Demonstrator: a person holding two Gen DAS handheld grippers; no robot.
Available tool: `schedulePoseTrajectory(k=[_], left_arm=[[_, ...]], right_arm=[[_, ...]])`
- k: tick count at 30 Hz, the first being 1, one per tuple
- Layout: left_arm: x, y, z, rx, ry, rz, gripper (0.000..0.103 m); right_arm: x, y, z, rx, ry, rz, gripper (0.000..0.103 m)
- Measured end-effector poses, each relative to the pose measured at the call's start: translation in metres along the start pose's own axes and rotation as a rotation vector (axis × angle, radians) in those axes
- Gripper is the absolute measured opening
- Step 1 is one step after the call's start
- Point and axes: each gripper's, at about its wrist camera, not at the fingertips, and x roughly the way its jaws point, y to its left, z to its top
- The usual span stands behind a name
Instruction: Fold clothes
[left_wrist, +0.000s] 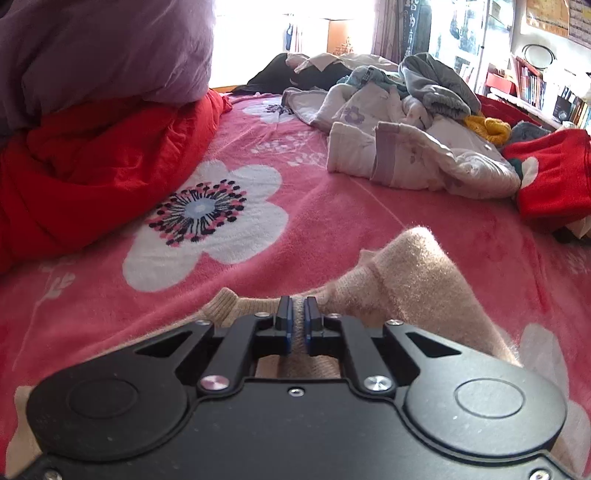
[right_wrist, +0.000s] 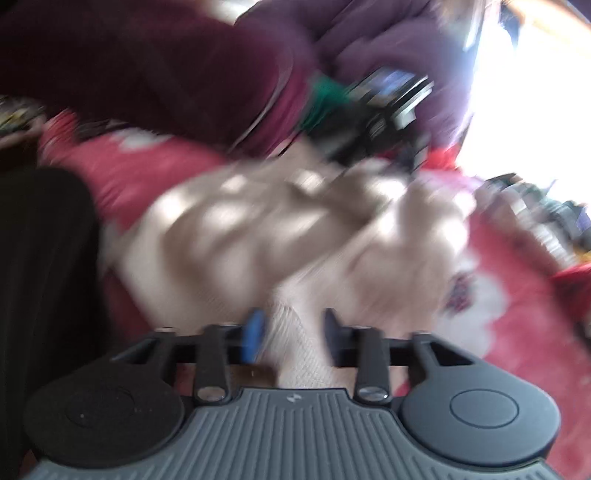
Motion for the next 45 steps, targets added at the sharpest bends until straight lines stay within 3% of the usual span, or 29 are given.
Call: schedulePoseTrajectory(k=[1, 3, 5, 7, 9, 11, 13, 15, 18, 21, 23, 25, 26, 31, 33, 36, 39, 43, 45], left_arm=[[0.0, -0.002, -0.002, 0.017, -0.002, 0.003, 0.005], [-0.004, -0.004, -0.005, 0.041, -0.003, 0.008, 0.007], [-0.02, -0.004, -0.008, 0.044, -0.018, 0.051, 0.01], [-0.048, -0.003, -0.015, 0.016, -0.049, 0.083, 0.023], [-0.082, -0.003, -0.027, -0.042, -0.071, 0.095, 0.029], [-0.121, -0.007, -0.049, -0.128, -0.077, 0.03, 0.031], [-0.154, -0.016, -0.078, -0.223, -0.079, -0.049, 0.049], [-0.18, -0.029, -0.113, -0.316, -0.062, -0.136, 0.049], [-0.207, -0.057, -0.166, -0.425, -0.033, -0.211, 0.049], [-0.215, -0.081, -0.195, -0.457, 0.023, -0.237, 0.049], [-0.216, -0.09, -0.204, -0.472, 0.062, -0.244, 0.049], [-0.215, -0.096, -0.21, -0.494, 0.076, -0.265, 0.049], [-0.213, -0.096, -0.212, -0.514, 0.08, -0.266, 0.049], [-0.205, -0.101, -0.223, -0.494, 0.113, -0.228, 0.049], [-0.204, -0.1, -0.227, -0.498, 0.117, -0.236, 0.049], [-0.204, -0.097, -0.231, -0.522, 0.118, -0.245, 0.049], [-0.203, -0.092, -0.235, -0.564, 0.129, -0.257, 0.049], [-0.206, -0.094, -0.239, -0.594, 0.133, -0.279, 0.049], [-0.207, -0.098, -0.241, -0.577, 0.131, -0.272, 0.046]], right_arm=[[-0.008, -0.002, -0.004, 0.009, -0.007, 0.002, 0.042], [-0.024, -0.008, -0.012, 0.037, -0.028, -0.006, 0.059], [-0.039, -0.019, -0.017, 0.086, -0.061, -0.041, 0.067], [-0.046, -0.029, -0.024, 0.11, -0.057, -0.049, 0.066], [-0.042, -0.033, -0.03, 0.101, -0.025, -0.069, 0.058], [-0.035, -0.032, -0.034, 0.089, 0.029, -0.075, 0.047], [-0.033, -0.034, -0.036, 0.096, 0.057, -0.078, 0.041], [-0.036, -0.036, -0.037, 0.112, 0.059, -0.089, 0.04], [-0.03, -0.037, -0.046, 0.133, 0.107, -0.075, 0.04], [-0.021, -0.036, -0.05, 0.162, 0.126, -0.071, 0.039], [-0.017, -0.04, -0.049, 0.207, 0.091, -0.066, 0.038], [-0.014, -0.044, -0.048, 0.253, 0.058, -0.049, 0.021], [-0.016, -0.048, -0.049, 0.299, 0.042, -0.017, 0.004], [-0.043, -0.069, -0.058, 0.532, -0.005, 0.05, 0.003], [-0.035, -0.072, -0.065, 0.564, 0.056, 0.063, 0.003], [-0.028, -0.062, -0.066, 0.516, 0.134, 0.114, 0.003], [-0.036, -0.055, -0.069, 0.485, 0.137, 0.097, 0.003], [-0.059, -0.058, -0.067, 0.485, 0.033, 0.055, 0.008], [-0.067, -0.052, -0.06, 0.425, -0.033, 0.013, 0.011]])
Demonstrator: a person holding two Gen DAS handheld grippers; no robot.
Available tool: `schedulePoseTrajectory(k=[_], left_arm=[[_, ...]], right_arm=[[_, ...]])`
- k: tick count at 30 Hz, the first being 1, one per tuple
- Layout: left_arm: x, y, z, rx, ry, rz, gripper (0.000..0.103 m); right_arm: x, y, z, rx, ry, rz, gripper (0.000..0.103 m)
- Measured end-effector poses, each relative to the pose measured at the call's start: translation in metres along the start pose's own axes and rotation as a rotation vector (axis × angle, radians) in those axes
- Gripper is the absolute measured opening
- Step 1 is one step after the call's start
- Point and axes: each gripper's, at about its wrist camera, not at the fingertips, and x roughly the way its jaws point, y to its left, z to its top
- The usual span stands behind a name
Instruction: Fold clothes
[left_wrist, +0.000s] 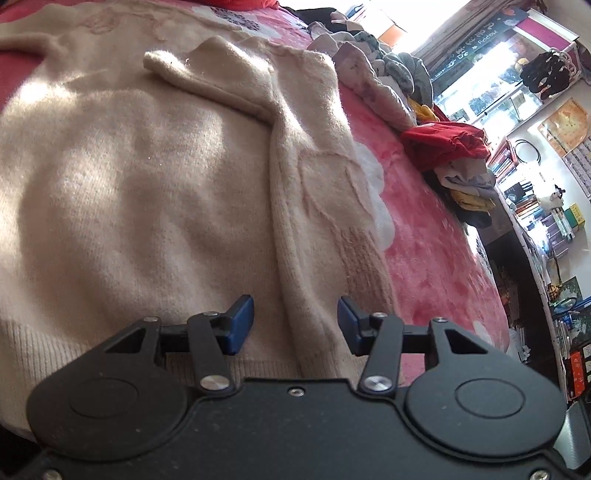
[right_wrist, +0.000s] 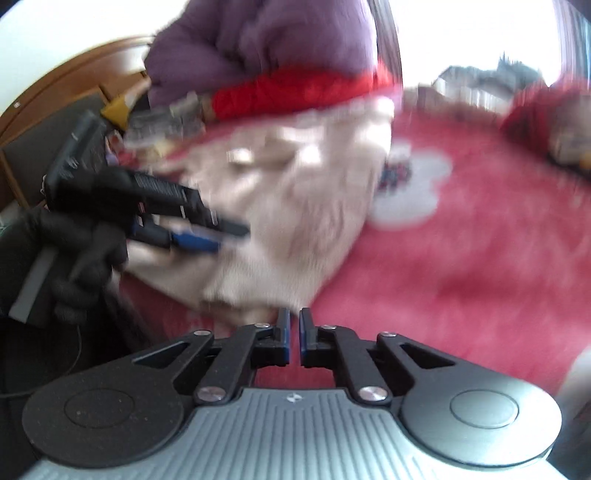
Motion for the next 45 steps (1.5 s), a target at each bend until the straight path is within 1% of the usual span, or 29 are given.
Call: schedulePoseTrajectory(k=[1, 2, 3, 4, 5, 7, 8, 9, 11, 12, 15, 17, 18, 19, 21, 23, 26, 29, 30, 31, 32, 33, 35, 36, 40, 41, 42, 44, 45], left_arm=[[0.001, -0.002, -0.002, 0.023, -0.006, 0.02, 0.027], [0.002, -0.004, -0.003, 0.046, -0.006, 0.039, 0.017], [0.001, -0.004, -0.003, 0.05, -0.011, 0.031, 0.009], [0.0, -0.004, -0.003, 0.044, -0.02, 0.017, 0.007], [-0.003, -0.005, -0.004, 0.047, -0.03, 0.017, 0.007], [-0.004, -0.007, -0.005, 0.059, -0.038, 0.014, 0.007], [-0.002, -0.006, -0.006, 0.053, -0.031, 0.029, 0.007], [0.001, -0.005, -0.008, 0.054, -0.021, 0.06, 0.007], [0.003, 0.001, -0.009, 0.036, -0.014, 0.064, 0.007], [0.001, 0.002, -0.007, 0.017, -0.012, 0.052, 0.007], [-0.003, 0.001, -0.005, 0.047, -0.005, 0.06, 0.007], [-0.003, 0.002, -0.003, 0.055, 0.004, 0.054, 0.011], [-0.005, 0.002, -0.001, 0.054, -0.002, 0.058, 0.015], [-0.009, -0.001, 0.0, 0.076, -0.032, 0.057, 0.02], [-0.019, -0.009, 0.006, 0.14, -0.103, 0.061, 0.021], [-0.018, -0.017, 0.014, 0.217, -0.142, 0.049, 0.021], [-0.004, -0.027, 0.038, 0.301, -0.169, 0.048, 0.021], [0.016, -0.033, 0.068, 0.33, -0.194, 0.034, 0.021], [0.027, -0.033, 0.078, 0.336, -0.179, 0.045, 0.023], [0.047, -0.034, 0.092, 0.343, -0.106, 0.077, 0.026], [0.065, -0.033, 0.105, 0.33, -0.045, 0.144, 0.025], [0.072, -0.034, 0.116, 0.313, -0.059, 0.174, 0.022], [0.076, -0.048, 0.141, 0.332, -0.117, 0.097, 0.022], [0.08, -0.058, 0.153, 0.355, -0.14, 0.077, 0.022], [0.124, -0.092, 0.199, 0.448, -0.154, 0.079, 0.022], [0.142, -0.092, 0.213, 0.454, -0.143, 0.096, 0.022], [0.159, -0.09, 0.222, 0.46, -0.127, 0.159, 0.022], [0.2, -0.067, 0.239, 0.398, -0.02, 0.307, 0.03], [0.2, -0.058, 0.245, 0.334, -0.017, 0.256, 0.03]], right_arm=[[-0.004, 0.004, 0.002, -0.031, -0.036, -0.013, 0.013], [-0.003, 0.01, 0.003, -0.063, -0.056, -0.016, 0.017], [-0.001, 0.016, 0.005, -0.105, -0.066, -0.014, 0.017], [0.003, 0.022, 0.006, -0.144, -0.075, -0.023, 0.017], [0.008, 0.029, 0.008, -0.193, -0.089, -0.035, 0.017], [0.017, 0.04, 0.009, -0.272, -0.109, -0.046, 0.029], [0.021, 0.045, 0.009, -0.308, -0.119, -0.056, 0.043], [0.029, 0.049, 0.01, -0.329, -0.086, -0.077, 0.049], [0.051, 0.046, 0.01, -0.311, 0.065, -0.084, 0.047], [0.054, 0.042, 0.008, -0.287, 0.078, -0.082, 0.046], [0.049, 0.04, 0.016, -0.293, 0.043, -0.1, 0.046], [0.056, 0.033, 0.016, -0.261, 0.105, -0.091, 0.045], [0.06, 0.03, 0.016, -0.246, 0.136, -0.087, 0.045], [0.052, 0.031, 0.019, -0.252, 0.113, -0.08, 0.045], [0.039, 0.033, 0.023, -0.269, 0.058, -0.086, 0.045], [0.031, 0.034, 0.028, -0.273, 0.005, -0.097, 0.045], [0.041, 0.036, 0.04, -0.316, -0.005, -0.082, 0.045], [0.058, 0.037, 0.049, -0.369, 0.0, -0.058, 0.045], [0.062, 0.036, 0.052, -0.384, -0.005, -0.06, 0.046], [0.07, 0.033, 0.054, -0.389, -0.003, -0.052, 0.046], [0.078, 0.029, 0.056, -0.395, -0.001, -0.043, 0.047], [0.085, 0.026, 0.057, -0.392, 0.009, -0.044, 0.047], [0.101, 0.019, 0.058, -0.387, 0.027, -0.044, 0.046], [0.105, 0.015, 0.057, -0.375, 0.031, -0.038, 0.046], [0.109, 0.005, 0.049, -0.327, 0.037, 0.007, 0.047], [0.11, 0.003, 0.048, -0.326, 0.041, 0.017, 0.047], [0.11, 0.0, 0.048, -0.315, 0.044, 0.029, 0.048], [0.112, -0.006, 0.048, -0.28, 0.056, 0.059, 0.048], [0.112, -0.009, 0.048, -0.269, 0.059, 0.071, 0.048]])
